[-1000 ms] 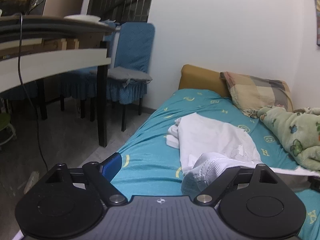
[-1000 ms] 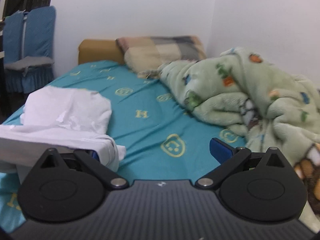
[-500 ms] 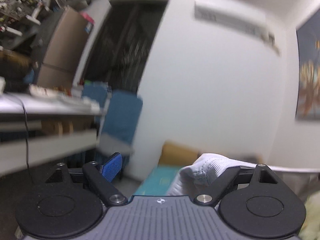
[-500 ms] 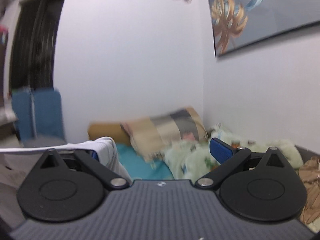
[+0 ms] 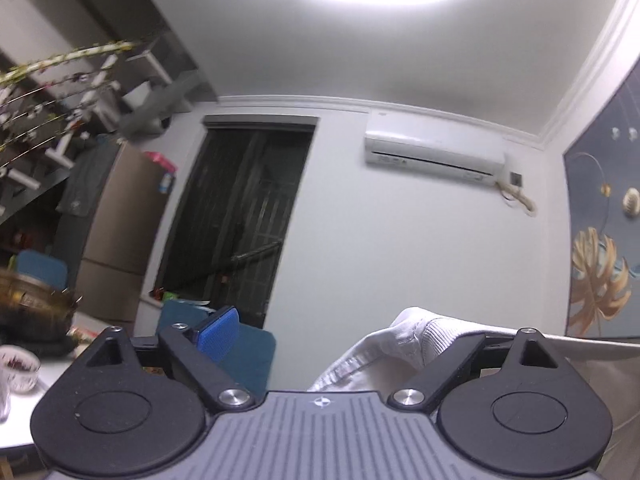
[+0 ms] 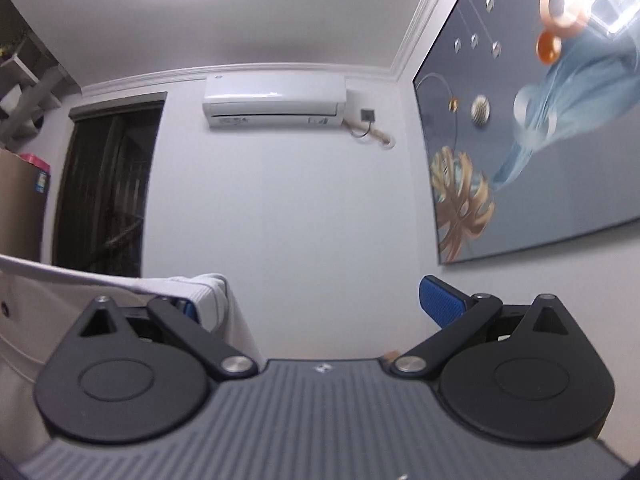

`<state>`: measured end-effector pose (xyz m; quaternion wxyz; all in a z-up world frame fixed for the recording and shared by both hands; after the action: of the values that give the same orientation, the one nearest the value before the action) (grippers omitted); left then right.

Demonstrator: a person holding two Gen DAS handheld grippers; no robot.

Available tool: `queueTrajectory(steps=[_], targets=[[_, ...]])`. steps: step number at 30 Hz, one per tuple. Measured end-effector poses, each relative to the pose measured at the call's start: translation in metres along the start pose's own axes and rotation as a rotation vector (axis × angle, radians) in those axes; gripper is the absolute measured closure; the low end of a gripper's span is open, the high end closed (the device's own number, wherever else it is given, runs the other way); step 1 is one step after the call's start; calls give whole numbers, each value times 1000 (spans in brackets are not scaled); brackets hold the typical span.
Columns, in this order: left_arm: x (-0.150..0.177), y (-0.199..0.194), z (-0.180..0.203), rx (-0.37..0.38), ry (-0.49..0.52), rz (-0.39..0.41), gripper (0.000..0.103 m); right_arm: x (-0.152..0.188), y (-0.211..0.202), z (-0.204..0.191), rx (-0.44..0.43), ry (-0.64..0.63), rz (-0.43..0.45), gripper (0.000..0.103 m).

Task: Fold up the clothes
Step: 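Lift the white T-shirt with both grippers and shake it open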

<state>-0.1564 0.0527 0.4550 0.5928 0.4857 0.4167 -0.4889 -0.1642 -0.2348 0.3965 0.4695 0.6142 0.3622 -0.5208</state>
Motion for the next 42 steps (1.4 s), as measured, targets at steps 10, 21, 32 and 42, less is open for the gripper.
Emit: queueTrajectory(steps=[10, 21, 32, 42], targets=[[163, 207, 8, 3, 12, -206, 10, 149, 164, -18, 22, -93, -206, 0], [465, 471, 35, -23, 57, -418, 6, 410, 404, -52, 79, -102, -313, 0], [801, 650, 25, -140, 171, -781, 7, 692, 563, -59, -2, -133, -690, 0], [831, 676, 26, -70, 351, -1049, 3, 748, 581, -53, -176, 22, -1026, 0]])
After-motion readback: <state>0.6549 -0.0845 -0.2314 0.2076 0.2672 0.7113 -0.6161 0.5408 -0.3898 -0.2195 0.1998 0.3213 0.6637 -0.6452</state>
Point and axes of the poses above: each gripper's, at about its wrist camera, not at the fingertips, and y roughly the way its jaws point, z to its right, x to its underside, the point moved 2 cm from there along y, roughly the way its jaws point, and after that the axes turned 2 degrees about -z, right-handed, at the moved point
